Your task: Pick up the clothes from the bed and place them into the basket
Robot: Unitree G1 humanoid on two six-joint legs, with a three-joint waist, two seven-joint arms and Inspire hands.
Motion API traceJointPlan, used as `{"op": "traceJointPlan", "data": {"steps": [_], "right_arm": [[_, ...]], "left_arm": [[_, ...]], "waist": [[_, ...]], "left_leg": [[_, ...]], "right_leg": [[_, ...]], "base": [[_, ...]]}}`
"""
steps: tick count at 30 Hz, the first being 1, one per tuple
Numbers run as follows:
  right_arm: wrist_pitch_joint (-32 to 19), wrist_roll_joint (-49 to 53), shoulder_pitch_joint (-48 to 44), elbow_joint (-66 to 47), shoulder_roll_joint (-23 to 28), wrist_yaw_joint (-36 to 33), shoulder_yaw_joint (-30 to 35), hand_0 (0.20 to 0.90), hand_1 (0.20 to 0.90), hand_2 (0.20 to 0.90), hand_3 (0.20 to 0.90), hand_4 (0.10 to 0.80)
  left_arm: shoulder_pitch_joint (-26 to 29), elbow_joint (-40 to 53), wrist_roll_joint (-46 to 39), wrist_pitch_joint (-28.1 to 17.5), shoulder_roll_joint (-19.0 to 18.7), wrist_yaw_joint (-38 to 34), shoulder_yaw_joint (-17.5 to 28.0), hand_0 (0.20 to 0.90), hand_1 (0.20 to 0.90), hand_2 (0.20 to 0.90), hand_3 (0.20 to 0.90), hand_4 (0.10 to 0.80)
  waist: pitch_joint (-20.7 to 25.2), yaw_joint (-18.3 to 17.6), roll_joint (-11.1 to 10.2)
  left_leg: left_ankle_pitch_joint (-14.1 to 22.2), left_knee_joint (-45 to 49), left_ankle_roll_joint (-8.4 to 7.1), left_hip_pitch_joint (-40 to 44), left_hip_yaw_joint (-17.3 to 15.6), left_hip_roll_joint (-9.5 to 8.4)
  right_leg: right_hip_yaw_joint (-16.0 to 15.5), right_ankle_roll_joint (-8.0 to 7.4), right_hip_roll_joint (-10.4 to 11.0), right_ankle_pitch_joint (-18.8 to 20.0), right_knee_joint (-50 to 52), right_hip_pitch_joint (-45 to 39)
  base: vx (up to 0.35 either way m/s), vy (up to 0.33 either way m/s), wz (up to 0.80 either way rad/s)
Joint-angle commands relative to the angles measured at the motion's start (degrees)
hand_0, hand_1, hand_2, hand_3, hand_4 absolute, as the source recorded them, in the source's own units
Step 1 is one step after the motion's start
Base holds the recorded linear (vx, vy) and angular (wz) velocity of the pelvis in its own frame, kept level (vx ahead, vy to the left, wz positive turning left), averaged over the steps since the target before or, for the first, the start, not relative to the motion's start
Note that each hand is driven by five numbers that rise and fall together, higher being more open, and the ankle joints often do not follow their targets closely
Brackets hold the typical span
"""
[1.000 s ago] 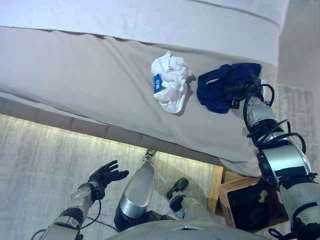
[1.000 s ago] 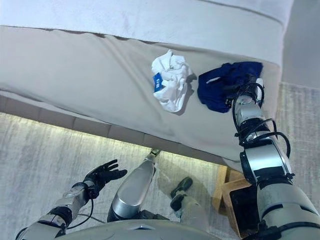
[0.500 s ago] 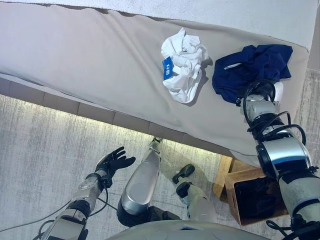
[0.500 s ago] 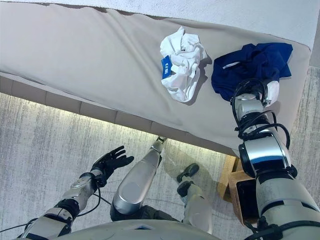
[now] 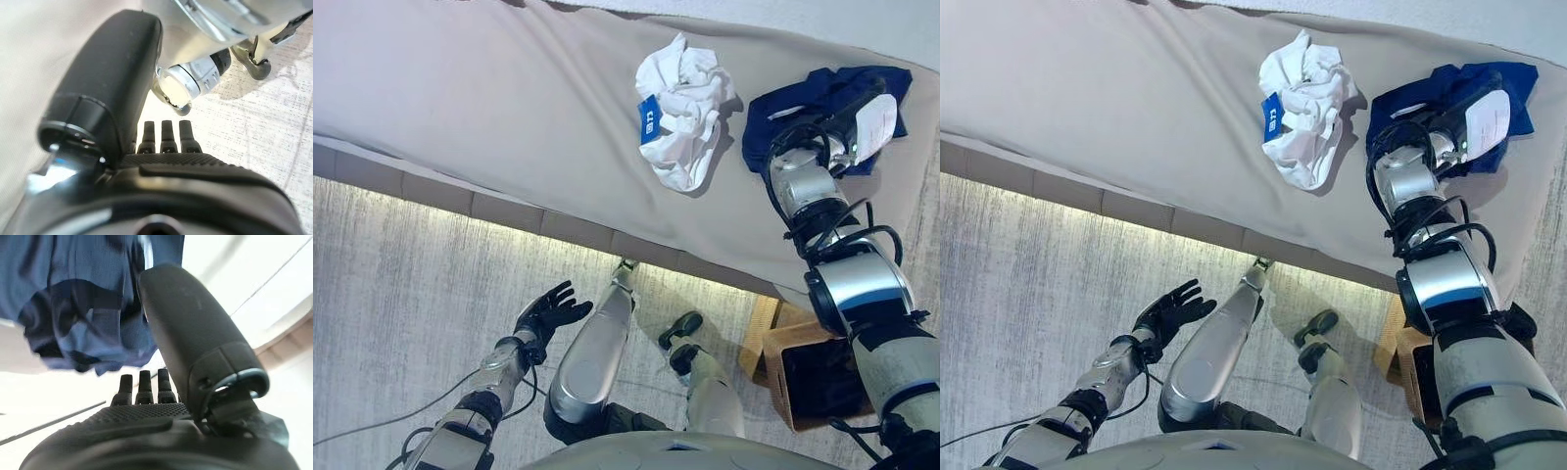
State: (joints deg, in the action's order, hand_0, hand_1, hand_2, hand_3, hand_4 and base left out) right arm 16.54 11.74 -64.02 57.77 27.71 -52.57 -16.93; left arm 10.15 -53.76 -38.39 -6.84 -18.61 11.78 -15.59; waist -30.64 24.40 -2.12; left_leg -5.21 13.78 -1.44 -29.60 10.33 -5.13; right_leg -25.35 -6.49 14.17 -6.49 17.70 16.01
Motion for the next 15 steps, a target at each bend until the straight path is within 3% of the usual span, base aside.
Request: {"op": "traceJointPlan", "data": {"steps": [1, 6, 11, 15], "right_arm": [[-1.3, -3.1, -5.3, -1.3, 4.5, 0.4, -3.6, 0.900, 0.900, 0.900, 0.900, 0.800], [0.2, 0.0, -6.1, 2.9, 4.4, 4.1, -4.2, 0.900, 0.900, 0.900, 0.900, 0.800], [5.2, 2.0, -7.7, 9.0, 6.5, 9.8, -5.2, 0.900, 0.900, 0.900, 0.900, 0.800], [13.3, -6.0, -10.0, 12.3, 9.9, 17.2, -9.2, 0.900, 0.900, 0.900, 0.900, 0.800]], "left_arm": [[-4.4, 0.7, -1.8, -1.5, -0.5, 1.4, -2.0, 0.900, 0.900, 0.900, 0.900, 0.800], [-4.8, 1.2, -2.9, -1.9, -1.2, 2.2, -1.6, 0.900, 0.900, 0.900, 0.900, 0.800], [-5.2, 2.3, -5.1, -2.6, -2.1, 3.5, -1.0, 0.900, 0.900, 0.900, 0.900, 0.800], [-5.5, 3.9, -6.9, -2.8, -3.3, 4.9, -0.2, 0.900, 0.900, 0.900, 0.900, 0.800]], "waist": [[0.8, 0.9, 2.7], [0.8, 1.8, 2.4], [0.8, 2.8, 2.4], [0.8, 3.4, 2.6]], "left_leg": [[10.4, 2.9, 4.55, 1.4, -1.2, -1.04], [10.4, 3.9, 4.58, -0.8, -0.7, -1.20], [9.9, 5.7, 4.47, -5.0, -0.5, -1.23], [9.1, 7.7, 4.12, -9.8, -0.5, -1.02]], "right_leg": [[-1.4, 2.65, -0.6, 0.2, 6.7, 3.1], [-2.4, 2.59, -0.7, -0.1, 8.4, 4.8], [-3.7, 2.71, -0.5, -1.3, 11.8, 8.4], [-5.0, 3.09, -0.6, -2.4, 14.5, 12.5]], "base": [[-0.003, -0.010, 0.04], [-0.017, 0.008, 0.07], [-0.037, 0.025, 0.04], [-0.046, 0.016, 0.12]]}}
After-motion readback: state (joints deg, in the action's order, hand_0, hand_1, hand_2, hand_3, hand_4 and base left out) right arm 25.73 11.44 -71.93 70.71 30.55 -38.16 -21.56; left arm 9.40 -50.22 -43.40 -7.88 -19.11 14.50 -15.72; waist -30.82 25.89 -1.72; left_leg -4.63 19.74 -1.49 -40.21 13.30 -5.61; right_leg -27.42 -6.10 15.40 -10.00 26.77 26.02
